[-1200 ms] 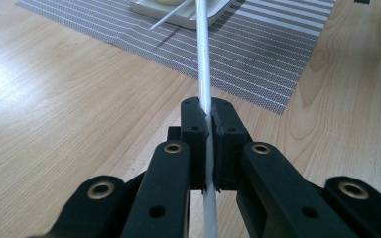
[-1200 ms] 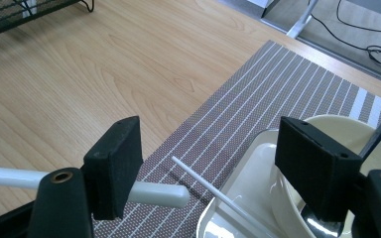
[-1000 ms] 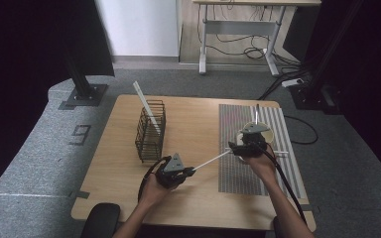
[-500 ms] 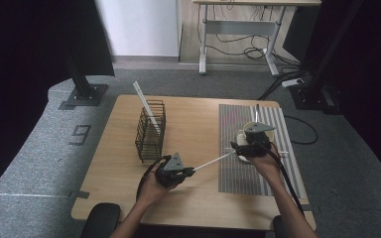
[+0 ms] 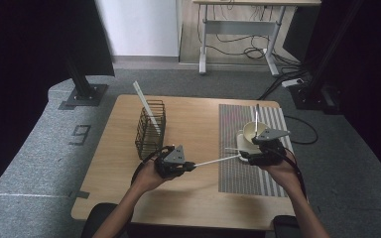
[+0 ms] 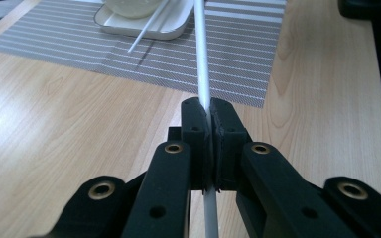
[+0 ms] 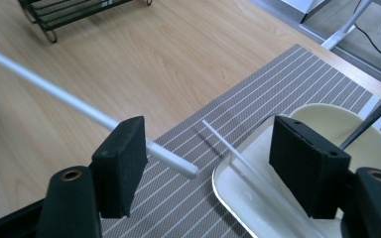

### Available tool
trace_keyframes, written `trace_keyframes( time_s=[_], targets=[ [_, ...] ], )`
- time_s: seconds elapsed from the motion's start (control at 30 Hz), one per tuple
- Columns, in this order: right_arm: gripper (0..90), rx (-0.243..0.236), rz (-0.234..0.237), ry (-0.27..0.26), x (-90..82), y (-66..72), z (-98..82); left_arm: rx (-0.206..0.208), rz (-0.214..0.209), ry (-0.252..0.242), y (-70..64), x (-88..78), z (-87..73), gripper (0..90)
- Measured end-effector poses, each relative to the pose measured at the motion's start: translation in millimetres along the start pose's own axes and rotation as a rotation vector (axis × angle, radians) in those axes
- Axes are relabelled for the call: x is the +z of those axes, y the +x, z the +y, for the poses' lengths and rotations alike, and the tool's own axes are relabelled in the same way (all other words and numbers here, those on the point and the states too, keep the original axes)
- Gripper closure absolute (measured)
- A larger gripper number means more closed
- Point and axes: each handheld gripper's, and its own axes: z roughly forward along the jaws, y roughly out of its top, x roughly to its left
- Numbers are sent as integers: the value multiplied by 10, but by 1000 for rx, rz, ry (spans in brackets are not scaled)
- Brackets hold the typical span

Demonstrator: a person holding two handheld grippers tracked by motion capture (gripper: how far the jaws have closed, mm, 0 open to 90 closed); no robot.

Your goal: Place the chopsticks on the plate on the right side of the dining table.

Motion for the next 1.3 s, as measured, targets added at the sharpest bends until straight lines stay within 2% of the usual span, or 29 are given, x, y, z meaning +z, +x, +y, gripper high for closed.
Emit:
trace_keyframes(
  time_s=[0.13,0.3,0.37,0.47,0.57,0.77,0.83,1.03,1.3],
  targets=[
    [236,-8,10,5,-95,40,-64,43,-40,28,43,-8,48,862],
    [201,-39,48,44,-119,103,-147,97,-90,81,58,47,87,862],
    [187,-63,54,66,-104,142,-179,119,-106,104,52,84,112,862],
    [171,-79,84,92,-64,204,-233,143,-141,111,44,136,158,862],
    [146,-105,102,131,-8,270,-292,161,-163,119,38,164,197,862],
    [150,-140,142,185,98,373,-385,188,-203,123,31,170,246,863],
    [180,-158,144,208,129,419,-403,196,-216,124,31,162,255,862],
    [364,-238,164,244,195,560,-419,210,-245,131,25,154,274,863],
    [575,-324,167,282,232,678,-415,222,-257,138,7,175,293,863]
  ],
)
